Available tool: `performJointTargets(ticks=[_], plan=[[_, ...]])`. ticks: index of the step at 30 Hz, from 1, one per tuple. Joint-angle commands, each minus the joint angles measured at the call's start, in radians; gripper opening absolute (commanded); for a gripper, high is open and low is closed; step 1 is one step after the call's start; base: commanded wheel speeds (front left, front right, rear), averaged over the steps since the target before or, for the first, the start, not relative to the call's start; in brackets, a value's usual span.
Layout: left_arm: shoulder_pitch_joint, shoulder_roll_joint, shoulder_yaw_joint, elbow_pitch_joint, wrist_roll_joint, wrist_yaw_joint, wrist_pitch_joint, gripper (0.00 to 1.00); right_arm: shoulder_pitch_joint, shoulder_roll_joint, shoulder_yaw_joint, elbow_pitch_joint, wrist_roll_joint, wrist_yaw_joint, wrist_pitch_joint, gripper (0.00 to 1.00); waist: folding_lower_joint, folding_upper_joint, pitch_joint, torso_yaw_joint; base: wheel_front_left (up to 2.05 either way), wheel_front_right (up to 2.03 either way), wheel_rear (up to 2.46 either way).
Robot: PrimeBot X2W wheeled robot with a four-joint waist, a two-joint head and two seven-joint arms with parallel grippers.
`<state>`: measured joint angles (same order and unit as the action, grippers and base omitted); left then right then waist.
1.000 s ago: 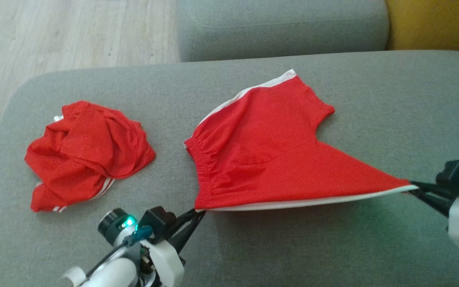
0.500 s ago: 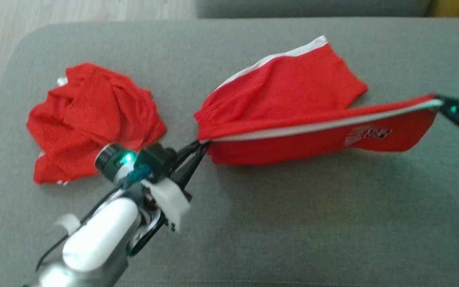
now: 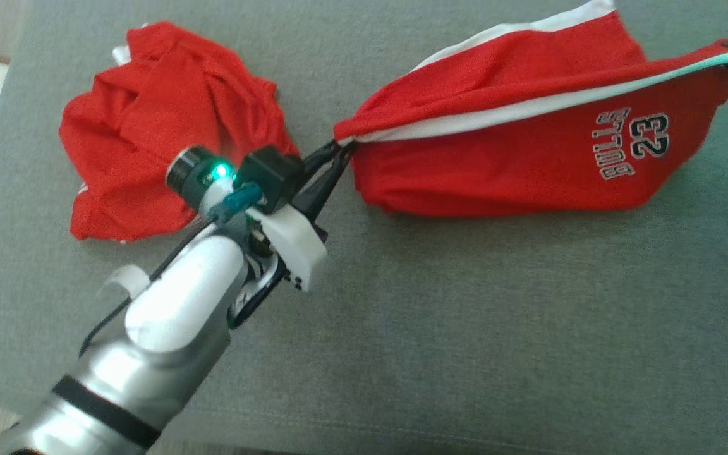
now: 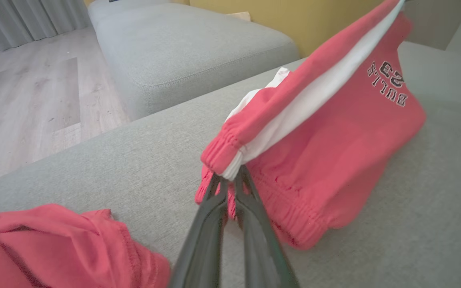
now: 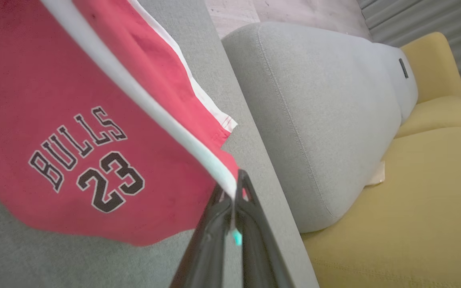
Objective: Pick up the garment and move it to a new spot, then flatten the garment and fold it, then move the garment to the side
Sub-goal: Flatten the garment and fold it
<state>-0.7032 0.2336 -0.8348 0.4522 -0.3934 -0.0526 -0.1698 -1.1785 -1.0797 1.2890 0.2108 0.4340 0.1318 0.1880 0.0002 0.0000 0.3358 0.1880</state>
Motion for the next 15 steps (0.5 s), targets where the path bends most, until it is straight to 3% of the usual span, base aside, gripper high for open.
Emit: performJointTargets(ticks=[1,15], plan=[[-0.056,0.018,0.035,-0.016,0.013,0.001,-0.01,0.0,0.005,-0.021,-0.009,-0.001,-0.004,-0.001,0.009,0.0,-0.0002,0.0,0.03,0.024,0.0,0.0,0.0],[-0.19,-0.069,0.024,0.115,0.017,-0.018,-0.05,0.0,-0.088,0.005,-0.009,0.028,-0.022,-0.001,0.065,0.0,-0.0002,0.0,0.119,0.078,0.0,0.0,0.0]])
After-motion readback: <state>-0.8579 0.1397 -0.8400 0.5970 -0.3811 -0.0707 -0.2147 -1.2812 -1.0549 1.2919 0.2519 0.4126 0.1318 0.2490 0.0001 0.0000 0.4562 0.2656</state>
